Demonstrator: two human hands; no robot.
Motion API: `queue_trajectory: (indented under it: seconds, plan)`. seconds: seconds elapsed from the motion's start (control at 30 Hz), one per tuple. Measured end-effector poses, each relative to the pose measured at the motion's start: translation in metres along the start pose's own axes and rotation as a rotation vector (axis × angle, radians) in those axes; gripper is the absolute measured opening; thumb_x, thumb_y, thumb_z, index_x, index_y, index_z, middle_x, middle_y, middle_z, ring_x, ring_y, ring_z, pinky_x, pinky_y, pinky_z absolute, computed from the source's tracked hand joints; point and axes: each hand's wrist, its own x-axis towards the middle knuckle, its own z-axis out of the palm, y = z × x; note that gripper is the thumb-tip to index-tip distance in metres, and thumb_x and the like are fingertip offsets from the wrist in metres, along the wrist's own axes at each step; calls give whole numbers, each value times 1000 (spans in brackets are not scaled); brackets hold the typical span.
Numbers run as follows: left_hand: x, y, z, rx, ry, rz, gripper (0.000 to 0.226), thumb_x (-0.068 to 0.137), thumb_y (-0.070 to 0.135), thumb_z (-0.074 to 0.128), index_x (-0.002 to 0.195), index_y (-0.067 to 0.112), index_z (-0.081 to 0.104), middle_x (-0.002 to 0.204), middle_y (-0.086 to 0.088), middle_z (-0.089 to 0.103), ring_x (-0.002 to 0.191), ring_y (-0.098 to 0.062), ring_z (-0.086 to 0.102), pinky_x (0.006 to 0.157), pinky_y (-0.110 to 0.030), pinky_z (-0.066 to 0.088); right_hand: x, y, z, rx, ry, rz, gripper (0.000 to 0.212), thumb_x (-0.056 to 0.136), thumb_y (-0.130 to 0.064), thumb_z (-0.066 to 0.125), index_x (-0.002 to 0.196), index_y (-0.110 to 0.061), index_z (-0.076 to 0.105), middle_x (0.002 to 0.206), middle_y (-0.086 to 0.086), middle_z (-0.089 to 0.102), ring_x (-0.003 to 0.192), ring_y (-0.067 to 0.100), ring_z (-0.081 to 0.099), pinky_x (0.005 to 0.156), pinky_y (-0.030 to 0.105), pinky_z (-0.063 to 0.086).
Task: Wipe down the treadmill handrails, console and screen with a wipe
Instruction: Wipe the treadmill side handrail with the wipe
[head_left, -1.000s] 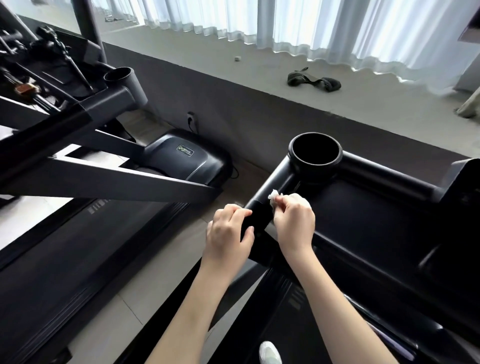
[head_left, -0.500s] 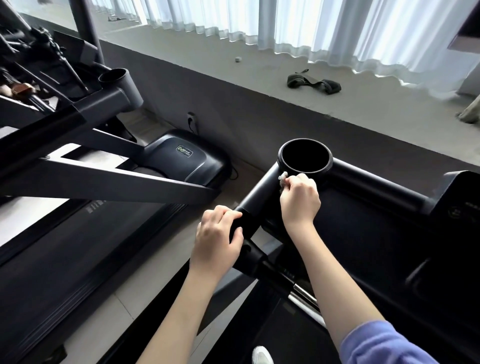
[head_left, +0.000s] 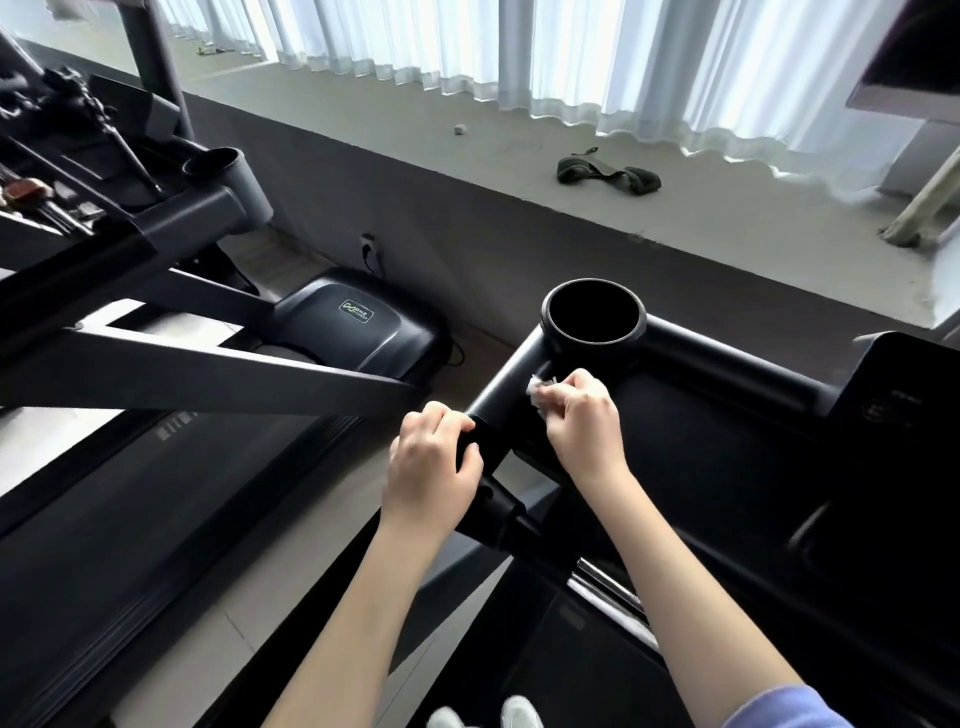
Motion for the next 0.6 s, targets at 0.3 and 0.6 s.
queue_trajectory:
  seconds: [0.3, 0.6]
  plan:
    - [29, 18, 15, -40, -112, 39, 35, 85, 15, 66, 119, 9, 62, 117, -1, 57, 110, -26, 49, 89, -38, 38, -21, -1, -20, 18, -166, -131, 13, 77, -3, 78, 88, -9, 78, 84, 1, 62, 83, 24, 59, 74, 27, 51]
    - [26, 16, 19, -42, -59, 69, 32, 81, 12, 66, 113, 11, 63, 111, 2, 58, 103, -24, 51, 84, -37, 41, 5, 5, -14, -213, 21, -115, 12, 75, -1, 73, 63, -1, 70, 68, 6, 58, 61, 26, 54, 50, 29, 50]
